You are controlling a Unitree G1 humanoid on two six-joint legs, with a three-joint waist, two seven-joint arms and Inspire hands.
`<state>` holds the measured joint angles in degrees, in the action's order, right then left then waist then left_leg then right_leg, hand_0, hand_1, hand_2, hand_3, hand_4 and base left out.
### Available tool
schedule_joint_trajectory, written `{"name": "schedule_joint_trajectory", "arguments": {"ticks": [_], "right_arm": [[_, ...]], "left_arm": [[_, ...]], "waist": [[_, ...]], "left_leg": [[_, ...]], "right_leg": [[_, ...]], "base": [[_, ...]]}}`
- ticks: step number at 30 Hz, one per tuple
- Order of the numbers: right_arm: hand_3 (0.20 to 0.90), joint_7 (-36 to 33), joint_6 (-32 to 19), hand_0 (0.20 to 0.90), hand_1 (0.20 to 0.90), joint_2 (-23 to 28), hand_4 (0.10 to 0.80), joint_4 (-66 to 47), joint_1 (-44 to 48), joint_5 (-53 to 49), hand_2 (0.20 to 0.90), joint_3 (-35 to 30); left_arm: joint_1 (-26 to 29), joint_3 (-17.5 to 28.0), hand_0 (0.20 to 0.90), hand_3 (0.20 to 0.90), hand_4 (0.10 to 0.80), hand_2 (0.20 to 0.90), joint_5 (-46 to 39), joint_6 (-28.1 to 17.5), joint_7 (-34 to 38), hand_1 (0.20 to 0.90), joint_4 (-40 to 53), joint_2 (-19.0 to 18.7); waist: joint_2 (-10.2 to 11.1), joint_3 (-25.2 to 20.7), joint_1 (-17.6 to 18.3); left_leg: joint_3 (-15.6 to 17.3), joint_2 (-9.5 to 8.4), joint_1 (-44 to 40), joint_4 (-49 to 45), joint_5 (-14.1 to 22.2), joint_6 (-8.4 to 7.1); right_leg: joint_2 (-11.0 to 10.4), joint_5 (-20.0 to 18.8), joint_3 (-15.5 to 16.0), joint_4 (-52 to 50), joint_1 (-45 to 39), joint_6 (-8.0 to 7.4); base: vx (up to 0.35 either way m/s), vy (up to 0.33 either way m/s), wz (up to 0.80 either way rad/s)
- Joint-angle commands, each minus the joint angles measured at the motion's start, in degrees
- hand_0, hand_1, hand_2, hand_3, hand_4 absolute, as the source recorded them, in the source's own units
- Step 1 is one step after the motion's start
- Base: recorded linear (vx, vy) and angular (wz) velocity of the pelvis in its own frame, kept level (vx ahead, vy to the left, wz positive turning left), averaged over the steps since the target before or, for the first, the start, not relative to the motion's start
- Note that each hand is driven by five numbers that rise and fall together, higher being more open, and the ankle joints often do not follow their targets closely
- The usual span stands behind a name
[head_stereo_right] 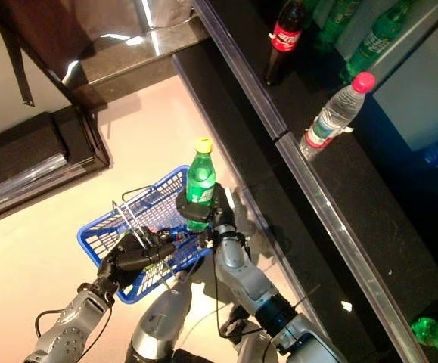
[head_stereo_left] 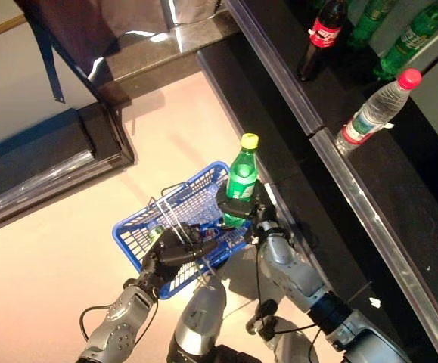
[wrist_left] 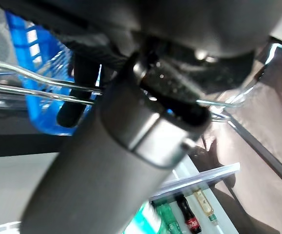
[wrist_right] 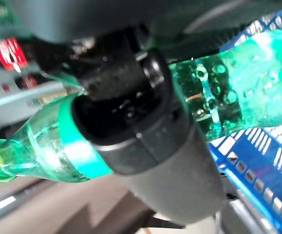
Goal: Pick up the drink and place into the basket.
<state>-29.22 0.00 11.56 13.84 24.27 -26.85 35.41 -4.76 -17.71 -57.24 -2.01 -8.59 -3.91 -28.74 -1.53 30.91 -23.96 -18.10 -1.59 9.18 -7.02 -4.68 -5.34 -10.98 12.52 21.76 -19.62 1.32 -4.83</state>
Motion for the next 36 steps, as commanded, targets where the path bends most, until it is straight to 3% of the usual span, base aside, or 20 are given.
{"name": "schedule_joint_trajectory", "arguments": {"ticks": [1,9,19,23,28,36], "right_arm": [[0.2,0.09,-6.32,0.3,0.3,-5.89,0.1,-6.24,9.2,4.57,0.3,3.29],[0.2,-1.62,-7.42,0.3,0.3,-8.66,0.1,-0.4,10.14,3.7,0.3,3.93],[0.2,-2.06,-4.79,0.3,0.3,-9.94,0.1,12.38,10.57,5.8,0.3,4.04],[0.2,-1.42,-1.2,0.3,0.3,-8.59,0.1,18.6,11.24,11.65,0.3,4.65],[0.2,0.37,4.84,0.3,0.3,-4.73,0.1,25.23,13.64,27.32,0.3,6.36],[0.2,1.07,3.5,0.3,0.3,1.0,0.1,29.34,16.37,42.91,0.3,9.28]], "left_arm": [[5.74,-0.94,0.3,0.2,0.1,0.3,-0.59,-7.24,-17.13,0.3,27.89,0.34],[8.64,-0.6,0.3,0.2,0.1,0.3,-1.19,-4.74,-19.73,0.3,30.41,-0.64],[8.63,1.75,0.3,0.2,0.1,0.3,-3.23,-1.85,-23.24,0.3,31.27,-0.66],[9.48,2.02,0.3,0.2,0.1,0.3,-4.05,-0.48,-23.19,0.3,31.98,-1.03],[10.53,2.12,0.3,0.2,0.1,0.3,-4.65,0.33,-23.0,0.3,32.28,-1.84],[11.15,1.01,0.3,0.2,0.1,0.3,-5.05,-0.23,-23.02,0.3,33.12,-3.45]], "waist": [[-0.44,-6.06,0.68],[-0.49,-6.15,-0.27],[-0.71,-6.61,-1.77],[-0.86,-6.25,-2.36],[-0.63,-5.82,-2.87],[-0.48,-4.88,-3.13]], "left_leg": [[-0.28,-2.48,-0.7,-3.7,1.9,4.31],[-1.53,-2.78,-0.82,-3.47,1.69,4.29],[-2.19,-3.19,-0.55,-3.11,1.59,4.37],[-2.26,-3.3,-0.59,-3.23,1.87,4.28],[-2.38,-3.48,-0.19,-3.0,1.59,4.39],[-2.28,-3.62,0.39,-2.55,1.41,4.81]], "right_leg": [[2.29,-6.51,-0.67,3.13,-1.91,4.32],[2.11,-6.43,-0.22,2.48,-1.8,4.05],[1.57,-6.57,0.6,2.47,-1.62,3.91],[1.03,-6.24,1.01,1.81,-1.58,3.73],[0.98,-6.6,1.17,1.93,-1.28,3.43],[0.54,-7.26,1.4,2.03,-0.44,2.7]], "base": [[0.033,-0.016,0.06],[0.056,-0.005,0.1],[0.029,-0.008,0.02],[0.044,-0.025,0.13],[0.013,-0.017,0.02],[0.001,-0.002,0.0]]}}
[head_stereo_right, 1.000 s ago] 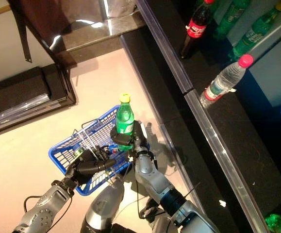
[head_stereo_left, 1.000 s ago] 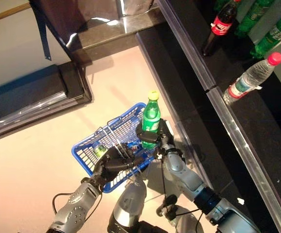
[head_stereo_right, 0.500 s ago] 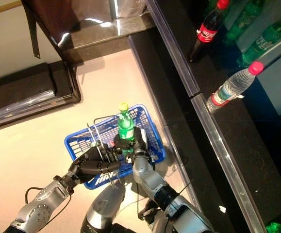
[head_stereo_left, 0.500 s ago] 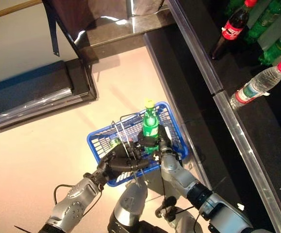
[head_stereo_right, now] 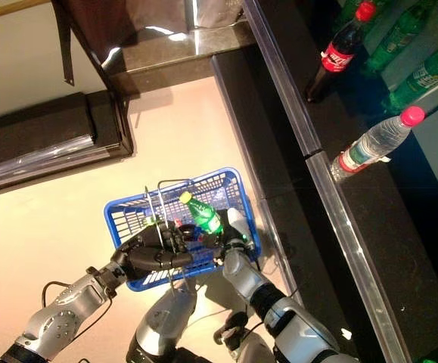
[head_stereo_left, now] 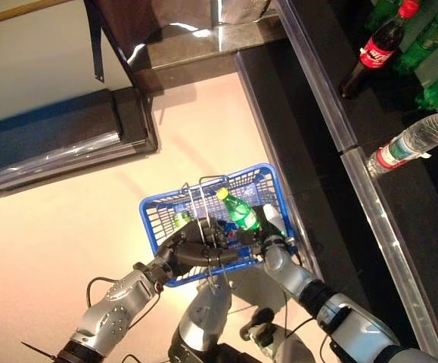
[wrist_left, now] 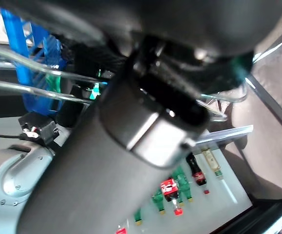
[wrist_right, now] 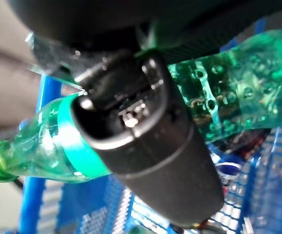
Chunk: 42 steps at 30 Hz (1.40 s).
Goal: Pick up the drink and place into the basket.
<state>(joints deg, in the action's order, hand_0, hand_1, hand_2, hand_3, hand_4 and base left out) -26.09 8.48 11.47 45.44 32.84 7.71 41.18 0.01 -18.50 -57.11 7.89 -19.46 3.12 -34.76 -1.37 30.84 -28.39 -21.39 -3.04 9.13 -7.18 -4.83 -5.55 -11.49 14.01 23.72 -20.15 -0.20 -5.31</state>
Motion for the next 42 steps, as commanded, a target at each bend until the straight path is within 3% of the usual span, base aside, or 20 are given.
{"name": "schedule_joint_trajectory", "arguments": {"ticks": [1,6,10,22,33,34,36,37,42], "right_arm": [[0.2,-1.57,-5.39,0.3,0.3,1.8,0.1,-1.85,8.18,10.72,0.3,4.06],[0.2,-0.02,-5.94,0.3,0.3,5.1,0.1,-1.68,9.07,17.34,0.3,7.19],[0.2,2.2,-1.54,0.3,0.3,6.07,0.1,-0.57,10.82,17.34,0.3,8.7],[0.2,2.0,2.16,0.3,0.3,3.92,0.1,8.58,14.55,15.88,0.3,7.47],[0.2,9.7,7.71,0.3,0.3,-0.35,0.1,11.68,15.56,11.25,0.3,8.61],[0.249,9.26,8.1,0.342,0.342,-0.9,0.149,11.81,15.46,9.79,0.342,8.54],[0.705,9.04,8.54,0.733,0.733,-1.78,0.605,12.24,15.82,9.66,0.733,7.92],[0.9,8.9,8.55,0.9,0.9,-2.0,0.8,12.34,15.86,9.55,0.9,7.71],[0.9,8.17,9.45,0.9,0.9,-2.88,0.8,13.02,16.12,6.03,0.9,6.36]], "left_arm": [[6.48,1.79,0.3,0.2,0.1,0.3,-5.56,-10.17,-12.05,0.3,26.42,2.01],[6.36,1.55,0.3,0.2,0.1,0.3,-6.15,-10.97,-12.3,0.3,27.24,0.01],[6.87,1.02,0.3,0.2,0.1,0.3,-6.99,-11.46,-12.0,0.3,27.64,-1.22],[8.57,-0.34,0.3,0.2,0.1,0.3,-6.95,-11.45,-10.87,0.3,28.64,-1.14],[9.44,-0.88,0.3,0.2,0.1,0.3,-5.59,-9.56,-9.87,0.3,28.69,0.38],[9.39,-0.86,0.3,0.2,0.1,0.3,-5.57,-9.39,-9.74,0.3,28.63,0.49],[9.68,-1.01,0.3,0.2,0.1,0.3,-5.23,-9.1,-9.5,0.3,28.55,1.0],[9.68,-0.97,0.3,0.2,0.1,0.3,-5.09,-8.96,-9.47,0.3,28.54,1.2],[10.51,-0.89,0.3,0.2,0.1,0.3,-4.96,-7.61,-8.14,0.3,28.36,2.07]], "waist": [[-0.62,-4.66,1.24],[-0.53,-4.2,1.19],[-0.79,-3.44,1.02],[-1.88,-1.59,0.66],[-1.33,-1.04,-0.04],[-1.13,-1.04,-0.13],[-1.1,-1.04,-0.11],[-1.1,-1.04,-0.1],[-0.56,-1.04,-0.14]], "left_leg": [[1.07,-2.18,0.52,-2.37,1.52,5.07],[1.18,-2.17,1.04,-2.09,1.1,5.34],[1.27,-2.29,1.35,-1.98,0.89,5.48],[1.47,-2.7,2.33,-1.8,0.44,6.0],[1.14,-2.48,2.5,-1.28,0.2,6.18],[1.22,-2.44,2.36,-1.27,0.44,6.17],[1.15,-2.37,2.36,-1.04,0.1,6.17],[1.08,-2.33,2.26,-0.95,0.07,6.16],[1.01,-2.06,2.06,-0.75,0.06,6.1]], "right_leg": [[1.0,-8.86,-0.5,2.58,1.14,3.09],[0.78,-9.68,-0.26,3.15,1.54,2.6],[0.41,-9.94,-0.02,2.88,1.98,2.31],[-0.76,-10.87,0.07,1.99,3.64,1.43],[-0.81,-11.29,0.01,1.9,4.29,1.2],[-0.83,-10.97,-0.16,1.63,4.35,1.21],[-0.68,-11.34,-0.09,2.02,4.26,1.25],[-0.62,-11.39,-0.05,2.16,4.13,1.26],[-0.52,-11.42,0.01,1.99,4.17,1.15]], "base": [[0.0,0.0,0.0],[-0.001,-0.005,0.02],[0.002,-0.005,0.02],[0.001,0.002,0.02],[0.005,-0.002,0.0],[0.0,0.0,0.0],[0.0,0.0,0.0],[0.0,0.0,0.0],[0.0,0.0,0.0]]}}
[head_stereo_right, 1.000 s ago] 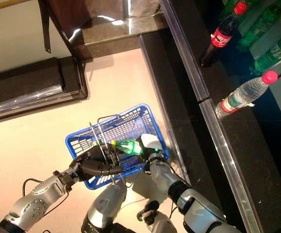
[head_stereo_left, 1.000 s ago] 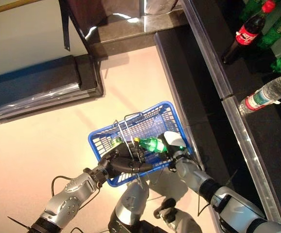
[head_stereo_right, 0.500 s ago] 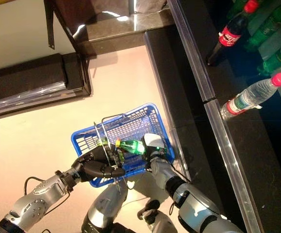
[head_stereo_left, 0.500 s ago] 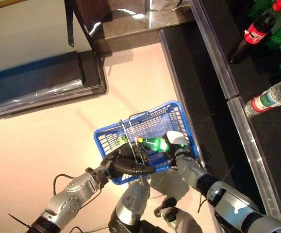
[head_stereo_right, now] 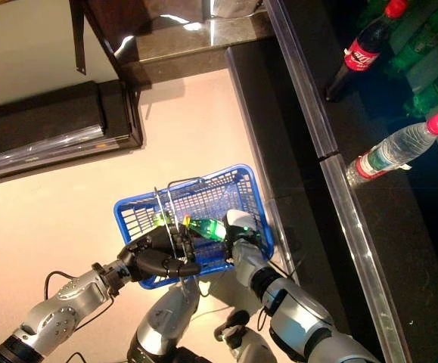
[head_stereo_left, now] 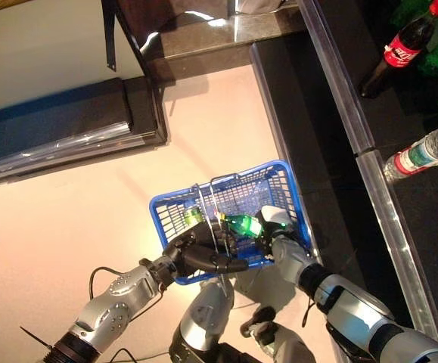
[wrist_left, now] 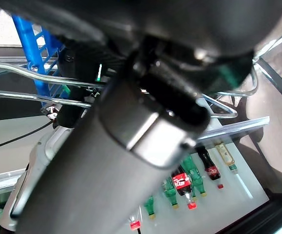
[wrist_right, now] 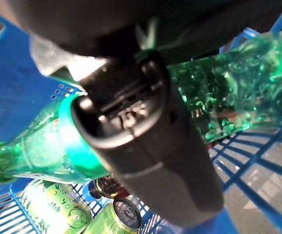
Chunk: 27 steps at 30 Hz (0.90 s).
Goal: Pick up the drink and place into the basket.
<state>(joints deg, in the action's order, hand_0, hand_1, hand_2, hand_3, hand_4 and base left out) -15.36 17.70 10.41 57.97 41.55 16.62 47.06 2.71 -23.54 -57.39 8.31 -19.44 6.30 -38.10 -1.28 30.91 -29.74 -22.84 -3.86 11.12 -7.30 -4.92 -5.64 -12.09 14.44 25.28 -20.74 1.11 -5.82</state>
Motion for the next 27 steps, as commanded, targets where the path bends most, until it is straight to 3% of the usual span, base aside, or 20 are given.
{"name": "schedule_joint_trajectory", "arguments": {"ticks": [1,16,27], "right_arm": [[0.9,-3.01,0.16,0.9,0.9,-1.86,0.8,0.5,7.44,-4.11,0.9,0.12],[0.9,-10.54,-3.73,0.9,0.9,-1.42,0.8,-4.59,6.02,-14.0,0.9,-3.92],[0.9,-13.97,-1.72,0.9,0.9,4.96,0.8,-28.15,-0.04,-14.99,0.9,-4.75]], "left_arm": [[7.85,4.18,0.3,0.2,0.1,0.3,-4.69,-7.77,-8.05,0.3,25.13,5.49],[7.55,5.33,0.3,0.2,0.1,0.3,-5.32,-7.45,-7.71,0.3,23.6,6.21],[3.78,7.62,0.3,0.2,0.1,0.3,-3.25,-9.94,-7.55,0.3,20.79,6.55]], "waist": [[-0.56,-1.12,1.23],[-0.5,-1.12,2.77],[0.6,-1.12,5.85]], "left_leg": [[2.45,-1.17,0.03,-0.64,0.17,6.19],[3.15,-0.51,-0.44,-0.9,0.74,6.11],[4.57,0.23,-1.33,-0.95,1.49,5.71]], "right_leg": [[0.11,-11.85,-1.56,2.53,2.86,1.64],[0.5,-11.44,-2.56,1.73,3.31,1.98],[1.1,-10.92,-4.11,1.82,3.44,2.21]], "base": [[0.0,0.0,0.0],[0.0,0.0,0.0],[-0.012,0.013,-0.04]]}}
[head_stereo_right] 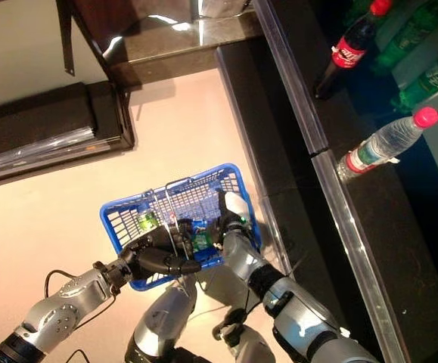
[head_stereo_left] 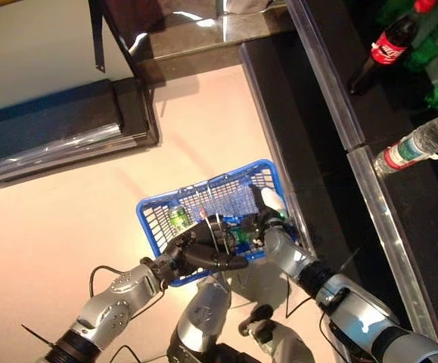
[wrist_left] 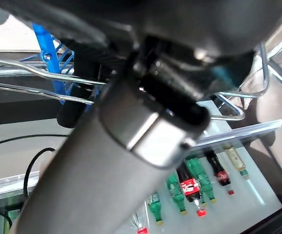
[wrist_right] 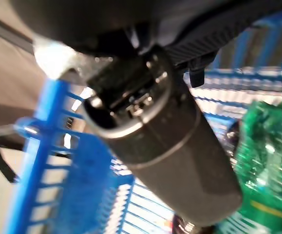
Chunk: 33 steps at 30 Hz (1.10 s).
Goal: Pick up the drink and place into the basket.
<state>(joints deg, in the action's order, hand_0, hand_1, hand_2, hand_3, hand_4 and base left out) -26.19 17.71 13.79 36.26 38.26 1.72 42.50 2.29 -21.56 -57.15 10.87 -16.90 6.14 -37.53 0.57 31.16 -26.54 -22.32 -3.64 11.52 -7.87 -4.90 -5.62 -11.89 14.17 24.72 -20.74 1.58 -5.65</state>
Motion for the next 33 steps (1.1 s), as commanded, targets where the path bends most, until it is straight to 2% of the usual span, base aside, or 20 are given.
{"name": "schedule_joint_trajectory", "arguments": {"ticks": [1,6,11,14,16,17,18,22,25,28,33], "right_arm": [[0.9,-2.78,-1.81,0.9,0.9,2.02,0.8,-8.62,2.41,-0.35,0.9,-0.5],[0.9,-0.97,-4.03,0.9,0.9,3.89,0.8,-17.69,-2.34,0.39,0.9,-2.09],[0.9,1.34,-6.9,0.9,0.9,7.11,0.8,-25.21,-8.48,-2.56,0.9,-3.98],[0.9,4.23,-10.63,0.9,0.9,8.98,0.8,-29.91,-14.31,-8.55,0.9,-5.6],[0.9,8.18,-16.15,0.9,0.9,9.7,0.8,-33.25,-20.15,-16.45,0.9,-7.15],[0.9,8.53,-16.45,0.9,0.9,9.72,0.8,-33.44,-20.58,-16.75,0.9,-7.25],[0.9,12.01,-19.44,0.9,0.9,9.82,0.8,-34.91,-24.02,-20.96,0.9,-8.12],[0.9,18.08,-23.41,0.9,0.9,9.35,0.8,-35.05,-30.13,-28.4,0.9,-9.48],[0.9,21.07,-24.22,0.9,0.9,9.01,0.8,-35.18,-33.39,-30.89,0.9,-10.61],[0.9,27.35,-24.43,0.9,0.9,7.46,0.8,-34.46,-37.9,-35.82,0.9,-12.76],[0.9,31.96,-23.89,0.9,0.9,6.0,0.8,-32.41,-42.36,-40.09,0.9,-15.82]], "left_arm": [[3.77,5.83,0.3,0.2,0.1,0.3,-3.17,-12.75,-10.12,0.3,20.74,6.11],[1.83,6.65,0.3,0.2,0.1,0.3,3.89,-16.93,-11.02,0.3,18.64,6.16],[-0.4,6.94,0.3,0.2,0.1,0.3,7.03,-17.67,-7.95,0.3,15.12,6.09],[-3.26,7.73,0.3,0.2,0.1,0.3,8.1,-19.67,-6.15,0.3,11.71,6.35],[-5.76,8.6,0.3,0.2,0.1,0.3,9.86,-22.6,-4.9,0.3,8.56,6.66],[-5.9,8.6,0.3,0.2,0.1,0.3,9.9,-22.85,-4.86,0.3,8.27,6.66],[-6.95,8.96,0.3,0.2,0.1,0.3,11.14,-24.87,-4.19,0.3,5.57,6.71],[-8.76,8.92,0.3,0.2,0.1,0.3,12.45,-25.4,-2.01,0.3,-0.06,7.47],[-9.99,8.75,0.3,0.2,0.1,0.3,13.12,-26.26,-1.41,0.3,-3.42,8.26],[-12.01,8.59,0.3,0.2,0.1,0.3,13.39,-27.86,1.03,0.3,-8.06,10.16],[-13.55,9.3,0.3,0.2,0.1,0.3,13.7,-30.41,4.3,0.3,-15.12,11.93]], "waist": [[-1.16,-1.37,2.91],[-0.22,-1.64,4.4],[0.76,-3.0,6.11],[1.59,-4.23,7.35],[2.39,-5.62,8.44],[2.42,-5.77,8.5],[3.01,-7.01,9.34],[3.94,-10.62,11.19],[4.22,-12.8,12.55],[4.3,-16.32,15.29],[3.91,-19.26,18.17]], "left_leg": [[4.22,0.08,-1.96,-0.32,1.51,5.69],[5.1,0.55,-3.09,0.04,1.92,5.68],[6.43,1.09,-4.14,0.46,2.36,5.61],[7.41,1.58,-5.09,0.8,2.72,5.63],[8.4,2.18,-6.17,1.28,2.96,5.6],[8.49,2.24,-6.28,1.36,2.97,5.59],[9.3,2.69,-7.01,1.75,3.1,5.47],[11.14,3.97,-9.26,3.86,2.87,5.2],[12.54,4.74,-10.61,5.38,2.47,5.04],[15.56,6.06,-12.74,8.28,1.73,4.62],[19.24,7.5,-14.75,11.22,1.01,3.94]], "right_leg": [[1.01,-10.61,-3.71,1.98,2.8,2.07],[1.81,-10.61,-4.85,3.13,1.98,2.05],[2.54,-10.92,-6.22,4.54,1.28,1.7],[2.97,-11.29,-7.29,5.59,0.66,1.5],[3.32,-11.61,-8.07,6.77,-0.31,1.36],[3.34,-11.64,-8.13,6.87,-0.39,1.34],[3.48,-11.8,-8.67,7.56,-0.99,1.12],[3.82,-12.51,-9.95,9.97,-2.63,0.7],[3.91,-13.13,-10.93,11.51,-3.54,0.38],[4.03,-14.11,-12.96,14.29,-4.83,-0.15],[3.97,-14.89,-14.81,16.9,-6.01,-0.6]], "base": [[-0.01,0.009,-0.04],[-0.016,0.001,-0.12],[-0.017,0.007,-0.12],[-0.016,-0.003,-0.24],[-0.008,-0.014,-0.24],[0.01,-0.012,-0.14],[0.014,-0.008,-0.13],[0.021,-0.005,-0.29],[0.019,0.024,-0.31],[0.004,0.046,-0.36],[-0.037,0.047,-0.35]]}}
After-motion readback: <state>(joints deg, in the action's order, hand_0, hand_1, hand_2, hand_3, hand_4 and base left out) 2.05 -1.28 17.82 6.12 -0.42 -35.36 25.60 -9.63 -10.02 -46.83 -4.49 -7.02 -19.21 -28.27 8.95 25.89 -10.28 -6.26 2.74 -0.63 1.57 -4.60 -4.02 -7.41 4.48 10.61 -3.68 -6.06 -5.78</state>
